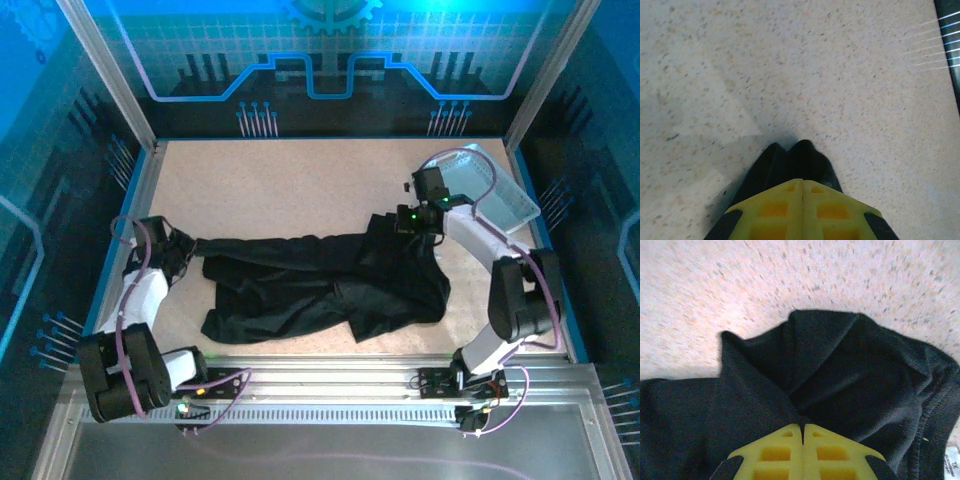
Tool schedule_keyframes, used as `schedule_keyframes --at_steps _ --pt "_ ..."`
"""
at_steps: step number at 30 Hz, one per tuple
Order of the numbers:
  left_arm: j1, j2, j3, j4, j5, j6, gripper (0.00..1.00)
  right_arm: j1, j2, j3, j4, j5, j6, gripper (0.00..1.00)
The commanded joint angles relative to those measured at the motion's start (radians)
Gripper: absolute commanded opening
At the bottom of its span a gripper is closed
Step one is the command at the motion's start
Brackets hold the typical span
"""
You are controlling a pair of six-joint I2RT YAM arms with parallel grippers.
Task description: Fold the inside-out t-shirt
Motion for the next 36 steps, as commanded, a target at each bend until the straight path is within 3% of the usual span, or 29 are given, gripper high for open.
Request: schedule_keyframes --at_steps 1,7,17,25,26,28,30,32,34,36 --pt "0.014 0.037 0.075 0.052 0.015 -0.020 0.00 -0.020 -0.062 0.067 -0.027 -0.004 0.028 0.00" --pt "0.014 0.171 0.236 0.180 0.054 -0.036 0.00 -0.056 0.036 0.334 -0.074 -0.050 0.033 0.00" --pt "0.003 0.559 0.509 0.340 0.182 -0.074 0.00 -0.092 0.357 0.738 -0.114 -0.091 0.060 0.00" --pt "-0.034 0.767 0.712 0.244 0.165 -0.017 0.00 -0.090 0.591 1.003 -0.171 -0.073 0.059 0.00" --pt "-0.034 0.790 0.742 0.215 0.165 -0.007 0.00 -0.090 0.622 1.053 -0.195 -0.067 0.056 0.05" --pt "-0.034 0.824 0.811 0.145 0.151 0.013 0.18 -0.091 0.679 1.144 -0.240 -0.062 0.050 0.14" --pt "-0.032 0.853 0.892 0.048 0.146 0.037 0.37 -0.091 0.741 1.273 -0.307 -0.054 0.039 0.33" --pt "-0.032 0.870 0.971 -0.071 0.117 0.050 0.58 -0.090 0.809 1.415 -0.387 -0.047 0.024 0.44" --pt "-0.029 0.865 1.032 -0.178 0.070 0.063 0.66 -0.090 0.883 1.601 -0.493 -0.037 0.010 0.55" --pt "-0.029 0.844 1.072 -0.266 0.016 0.076 0.74 -0.092 1.000 1.907 -0.646 -0.031 -0.007 0.63"
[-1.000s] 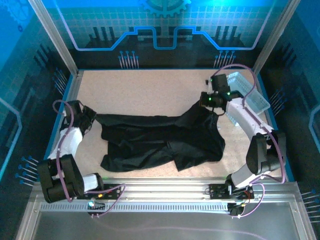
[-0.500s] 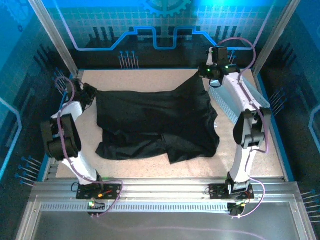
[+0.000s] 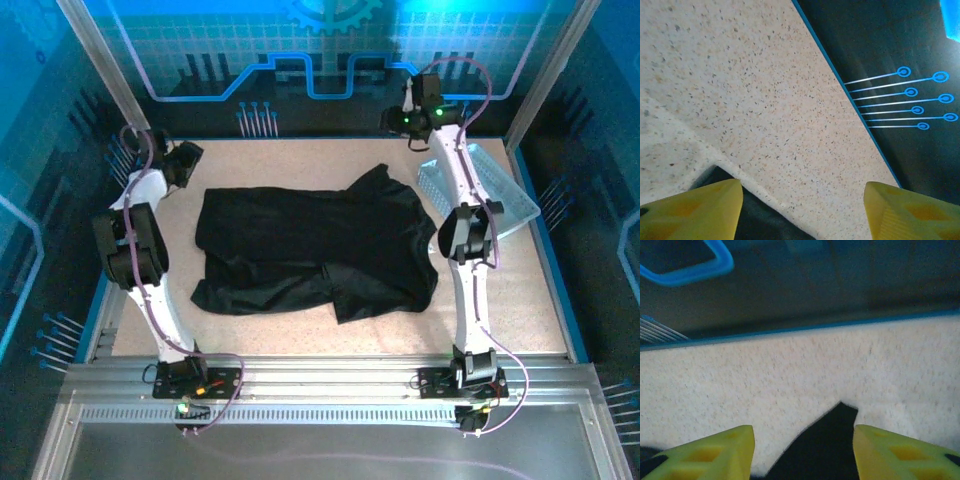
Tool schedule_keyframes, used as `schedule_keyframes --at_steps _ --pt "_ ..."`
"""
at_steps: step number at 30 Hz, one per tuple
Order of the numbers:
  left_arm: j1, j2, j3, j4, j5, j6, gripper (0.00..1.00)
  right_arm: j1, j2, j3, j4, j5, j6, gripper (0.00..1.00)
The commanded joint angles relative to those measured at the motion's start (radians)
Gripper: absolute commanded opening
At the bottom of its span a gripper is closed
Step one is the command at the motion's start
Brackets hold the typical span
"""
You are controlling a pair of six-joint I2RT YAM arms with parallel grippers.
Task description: Fold the inside-out t-shirt
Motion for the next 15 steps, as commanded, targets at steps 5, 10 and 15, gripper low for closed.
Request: schedule_keyframes --at_steps 5,10,15 --pt "-0.036 -0.154 -0.003 -0.286 -0.163 0.096 0.79 0.004 0.074 0.286 -0.345 0.026 -0.074 0.64" --pt "-0.118 -0.351 -0.254 -0.259 -0.191 0.108 0.79 0.063 0.121 0.408 -0.544 0.096 -0.122 0.61" --pt "-0.194 -0.620 -0.562 -0.221 -0.261 0.097 0.79 0.092 0.085 0.428 -0.719 0.270 -0.117 0.68"
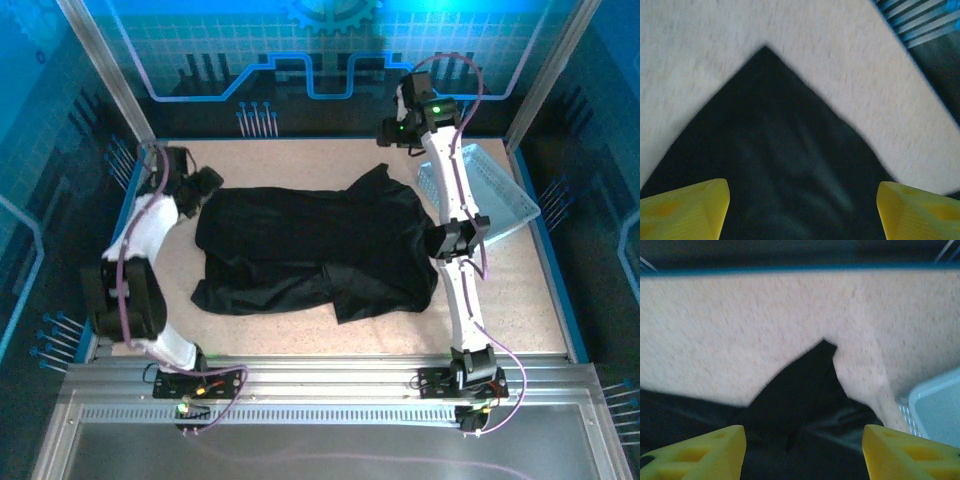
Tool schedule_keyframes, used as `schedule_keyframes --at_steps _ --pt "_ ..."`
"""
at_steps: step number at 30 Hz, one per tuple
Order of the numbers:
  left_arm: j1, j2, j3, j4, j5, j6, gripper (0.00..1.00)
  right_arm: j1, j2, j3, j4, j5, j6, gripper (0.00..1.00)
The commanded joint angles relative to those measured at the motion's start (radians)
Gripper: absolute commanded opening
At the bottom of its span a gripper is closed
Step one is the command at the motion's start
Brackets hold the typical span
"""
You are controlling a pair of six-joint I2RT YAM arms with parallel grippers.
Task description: Fold the inside-out t-shirt
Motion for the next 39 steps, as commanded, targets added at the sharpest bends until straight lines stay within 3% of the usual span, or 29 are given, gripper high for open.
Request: schedule_keyframes --at_steps 1,7,10,14,18,20,25,29,33,39 --pt "-0.019 -0.134 -0.149 -0.014 -0.060 0.018 0.79 0.019 -0.019 0.071 -0.217 0.163 -0.026 0.69" --pt "-0.057 -0.366 -0.354 -0.076 -0.052 0.002 0.82 0.038 -0.240 -0.254 -0.209 0.151 -0.062 0.73" --pt "-0.065 -0.485 -0.438 -0.130 -0.082 -0.029 0.83 0.088 -0.534 -0.743 0.042 0.114 -0.090 0.78" --pt "-0.073 -0.618 -0.551 -0.199 -0.144 -0.090 0.84 0.101 -0.913 -1.365 0.383 -0.029 -0.055 0.79" --pt "-0.073 -0.695 -0.631 -0.216 -0.157 -0.142 0.84 0.178 -1.156 -1.756 0.512 -0.042 -0.016 0.79" --pt "-0.074 -0.694 -0.650 -0.213 -0.157 -0.145 0.83 0.253 -1.244 -1.899 0.524 0.011 0.024 0.79" --pt "-0.072 -0.639 -0.680 -0.170 -0.153 -0.151 0.83 0.455 -1.346 -2.137 0.584 0.011 0.152 0.78" --pt "-0.072 -0.607 -0.713 -0.092 -0.095 -0.171 0.82 0.571 -1.296 -2.217 0.679 0.002 0.241 0.78" --pt "-0.073 -0.544 -0.715 -0.007 -0.032 -0.139 0.78 0.591 -1.192 -2.251 0.802 -0.041 0.281 0.74" --pt "-0.075 -0.378 -0.677 0.059 0.019 -0.087 0.78 0.538 -1.098 -2.279 0.783 0.004 0.389 0.69"
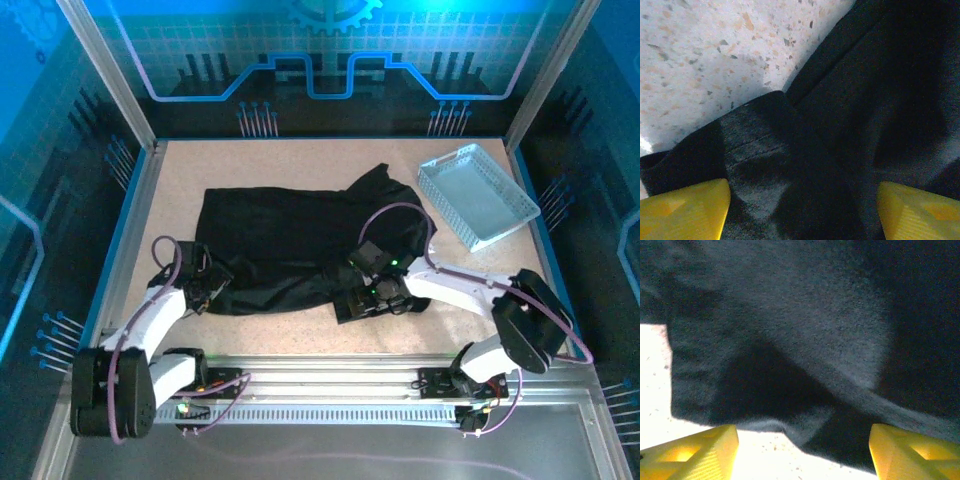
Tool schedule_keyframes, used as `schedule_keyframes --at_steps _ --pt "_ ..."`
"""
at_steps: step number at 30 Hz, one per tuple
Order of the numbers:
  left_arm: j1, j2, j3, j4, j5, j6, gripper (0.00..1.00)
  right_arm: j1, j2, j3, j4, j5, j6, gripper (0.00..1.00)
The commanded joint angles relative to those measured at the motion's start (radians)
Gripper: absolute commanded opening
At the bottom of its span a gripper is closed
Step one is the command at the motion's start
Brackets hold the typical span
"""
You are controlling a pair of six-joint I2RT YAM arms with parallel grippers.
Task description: Fold the inside-out t-shirt
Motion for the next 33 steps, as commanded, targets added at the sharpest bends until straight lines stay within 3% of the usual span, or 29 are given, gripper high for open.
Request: schedule_keyframes --at_steps 1,7,10,17,20,23,27,33 --pt "-0.007 0.063 0.025 0.073 0.060 0.028 0.78 -0.055 0.002 -0.057 0.014 0.017 0.109 0.68" --pt "-0.007 0.190 0.032 0.179 0.092 -0.002 0.72 -0.250 -0.110 -0.201 0.029 -0.012 0.158 0.67" --pt "-0.007 0.288 0.069 0.231 0.112 -0.015 0.67 -0.375 -0.141 -0.217 0.086 -0.085 0.125 0.67" --pt "-0.003 0.519 0.273 0.252 0.076 0.007 0.54 -0.524 0.037 -0.040 0.169 -0.110 0.007 0.64" --pt "0.005 0.546 0.355 0.230 0.070 0.018 0.53 -0.559 0.093 0.045 0.179 -0.116 -0.040 0.62" --pt "0.005 0.507 0.396 0.181 0.053 0.036 0.55 -0.530 0.070 0.111 0.113 -0.050 -0.096 0.64" --pt "0.006 0.398 0.379 0.105 0.029 0.055 0.60 -0.415 -0.034 0.084 0.025 0.031 -0.100 0.69" --pt "0.007 0.249 0.287 0.062 -0.027 0.065 0.67 -0.145 -0.093 -0.005 -0.027 0.053 0.041 0.70"
